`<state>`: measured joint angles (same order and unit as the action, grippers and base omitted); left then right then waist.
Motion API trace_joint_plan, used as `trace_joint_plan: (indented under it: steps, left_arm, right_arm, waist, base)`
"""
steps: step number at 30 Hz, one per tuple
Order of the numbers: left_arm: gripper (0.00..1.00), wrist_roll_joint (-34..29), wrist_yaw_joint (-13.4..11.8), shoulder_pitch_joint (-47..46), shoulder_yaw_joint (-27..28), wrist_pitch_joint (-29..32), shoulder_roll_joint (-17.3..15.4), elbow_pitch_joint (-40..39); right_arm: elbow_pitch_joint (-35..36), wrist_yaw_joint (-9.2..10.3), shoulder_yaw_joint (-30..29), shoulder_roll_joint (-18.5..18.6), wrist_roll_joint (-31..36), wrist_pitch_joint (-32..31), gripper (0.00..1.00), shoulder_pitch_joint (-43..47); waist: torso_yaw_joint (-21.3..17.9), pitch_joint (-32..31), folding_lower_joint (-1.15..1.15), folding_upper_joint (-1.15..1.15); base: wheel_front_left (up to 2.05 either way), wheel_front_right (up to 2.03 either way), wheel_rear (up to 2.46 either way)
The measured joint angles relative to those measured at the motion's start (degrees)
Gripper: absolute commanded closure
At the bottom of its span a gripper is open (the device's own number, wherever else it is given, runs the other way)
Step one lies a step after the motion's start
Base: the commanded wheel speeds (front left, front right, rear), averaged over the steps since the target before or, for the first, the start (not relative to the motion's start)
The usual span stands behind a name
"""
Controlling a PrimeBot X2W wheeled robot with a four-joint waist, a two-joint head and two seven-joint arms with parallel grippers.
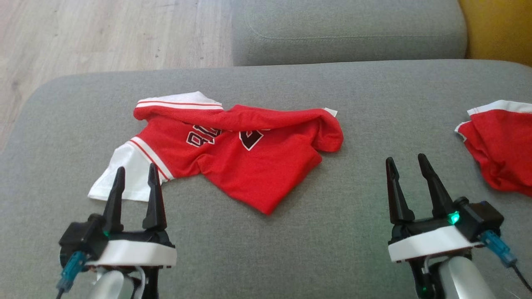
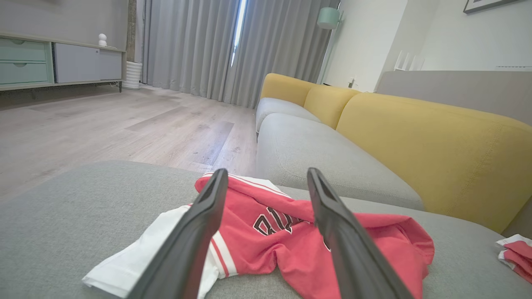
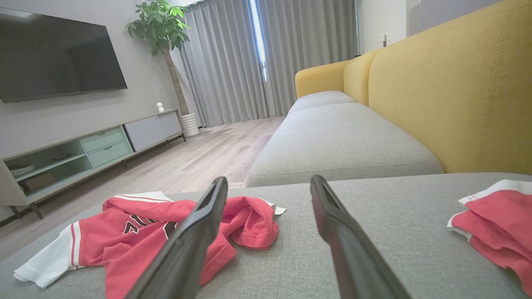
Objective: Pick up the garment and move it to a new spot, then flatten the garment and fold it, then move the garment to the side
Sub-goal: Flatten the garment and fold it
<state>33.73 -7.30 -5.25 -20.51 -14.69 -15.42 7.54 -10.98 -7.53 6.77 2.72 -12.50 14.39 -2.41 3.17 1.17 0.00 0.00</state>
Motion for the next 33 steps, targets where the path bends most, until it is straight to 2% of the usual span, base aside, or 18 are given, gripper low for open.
trace_joint_plan:
  steps: [4, 6, 10, 13, 14, 19, 26, 33]
  left_arm:
    - [0.00, -1.5, 2.0, 0.0, 1.5, 0.0, 1.6, 0.9]
    - [0.00, -2.2, 2.8, -0.1, 2.4, 0.0, 1.9, 1.5]
    - [0.00, -3.1, 3.9, -0.4, 3.9, 0.0, 3.0, 2.6]
    - [0.00, -3.7, 5.0, -0.4, 4.1, 0.0, 3.9, 4.0]
    - [0.00, -4.1, 5.6, -0.5, 4.2, 0.0, 4.5, 4.7]
    - [0.00, -5.0, 7.1, -2.4, 4.4, 0.0, 6.2, 6.2]
    - [0.00, -6.2, 9.5, -5.3, 5.6, 0.0, 8.4, 8.6]
    - [0.00, -7.6, 10.9, -5.6, 6.8, 0.0, 9.5, 9.9]
  right_arm:
    - [0.0, 0.00, 0.4, 0.0, 1.1, 0.0, 0.00, 0.0]
    - [-0.2, 0.00, 2.6, 0.0, 2.0, 0.0, 0.00, -0.1]
    - [-3.3, 0.00, 11.3, 0.0, 4.2, -1.9, 0.00, -1.1]
    - [-6.6, 0.00, 17.2, 0.0, 5.1, -5.9, 0.00, -3.7]
    - [-9.1, 0.00, 20.4, 0.1, 5.9, -9.0, 0.00, -6.2]
    - [-16.0, 0.00, 27.4, 0.4, 7.2, -14.2, 0.00, -13.3]
    - [-27.8, 0.00, 31.6, 1.1, 8.0, -19.2, 0.00, -22.3]
    - [-34.4, 0.00, 34.1, 1.1, 7.0, -20.5, 0.00, -27.2]
  waist:
    - [0.8, 0.1, 0.00, 0.00]
    - [1.2, 0.5, 0.00, 0.00]
    - [2.3, 1.2, 0.00, 0.00]
    - [3.1, 1.9, 0.00, 0.00]
    - [3.6, 2.4, 0.00, 0.00]
    - [5.2, 3.8, 0.01, 0.00]
    - [8.4, 5.8, 0.01, 0.00]
    - [10.0, 6.8, 0.00, 0.00]
  base:
    - [0.00, 0.00, 0.00]
    - [0.00, 0.00, 0.00]
    - [0.00, 0.00, 0.00]
    - [0.00, 0.00, 0.00]
    - [0.00, 0.00, 0.00]
    - [0.00, 0.00, 0.00]
    - [0.00, 0.00, 0.00]
    - [0.00, 0.00, 0.00]
